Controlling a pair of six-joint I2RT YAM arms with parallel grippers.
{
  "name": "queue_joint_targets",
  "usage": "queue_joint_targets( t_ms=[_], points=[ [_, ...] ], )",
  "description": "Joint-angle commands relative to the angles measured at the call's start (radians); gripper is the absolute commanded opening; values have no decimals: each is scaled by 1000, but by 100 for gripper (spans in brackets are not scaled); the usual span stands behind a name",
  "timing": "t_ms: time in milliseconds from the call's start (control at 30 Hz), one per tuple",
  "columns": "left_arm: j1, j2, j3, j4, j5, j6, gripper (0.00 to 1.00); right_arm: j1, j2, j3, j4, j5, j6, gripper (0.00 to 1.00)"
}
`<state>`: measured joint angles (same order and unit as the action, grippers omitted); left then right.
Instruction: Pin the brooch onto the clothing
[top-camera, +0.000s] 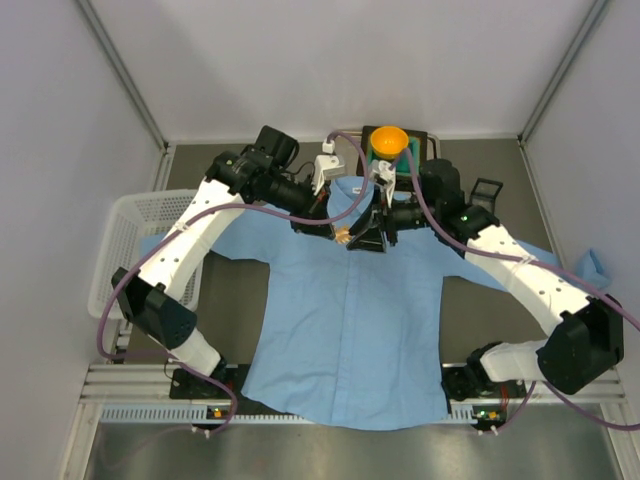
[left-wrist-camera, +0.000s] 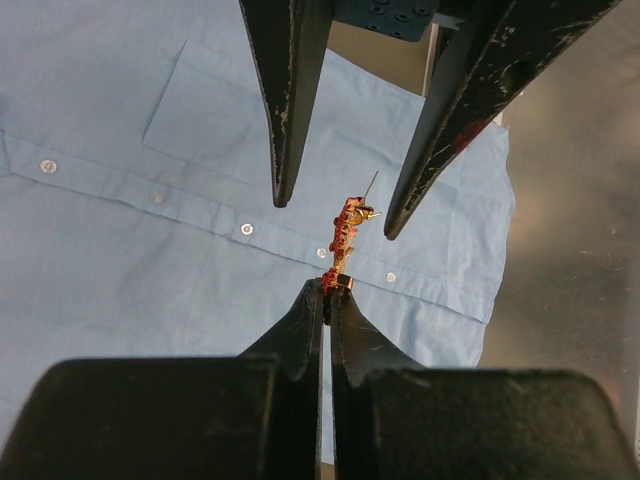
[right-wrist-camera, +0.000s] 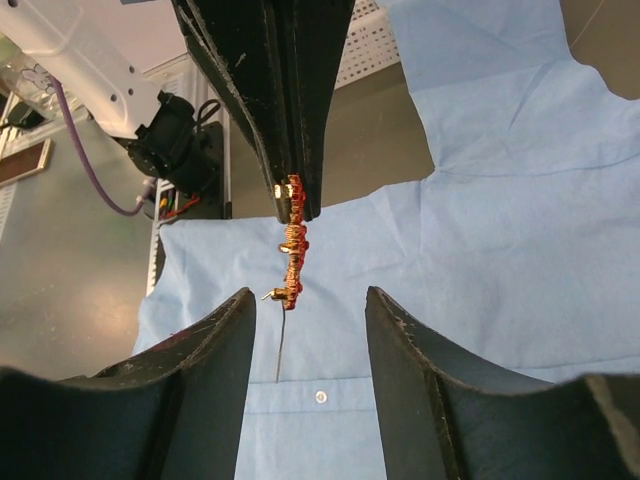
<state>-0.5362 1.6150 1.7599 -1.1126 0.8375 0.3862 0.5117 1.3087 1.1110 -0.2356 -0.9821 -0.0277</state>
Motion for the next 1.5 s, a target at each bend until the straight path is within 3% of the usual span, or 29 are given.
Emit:
queue_joint_targets(
  t_ms=[0, 200, 1067, 1267, 1467],
  points=[
    [2, -30, 30, -9, 81, 2, 0, 17, -31, 41, 9, 16, -49, 45],
    [2, -27, 30, -18, 94, 14, 0, 17, -28, 49, 9, 5, -41, 36],
    [-1, -21, 30, -30, 87, 51, 0, 30, -11, 87, 4, -43, -15, 42],
    [-4, -21, 33, -30, 92, 51, 0, 34, 0, 89, 5, -36, -18, 29],
    [-13, -18, 33, -26, 94, 51, 0, 44, 6, 92, 7, -29, -15, 9]
  ],
)
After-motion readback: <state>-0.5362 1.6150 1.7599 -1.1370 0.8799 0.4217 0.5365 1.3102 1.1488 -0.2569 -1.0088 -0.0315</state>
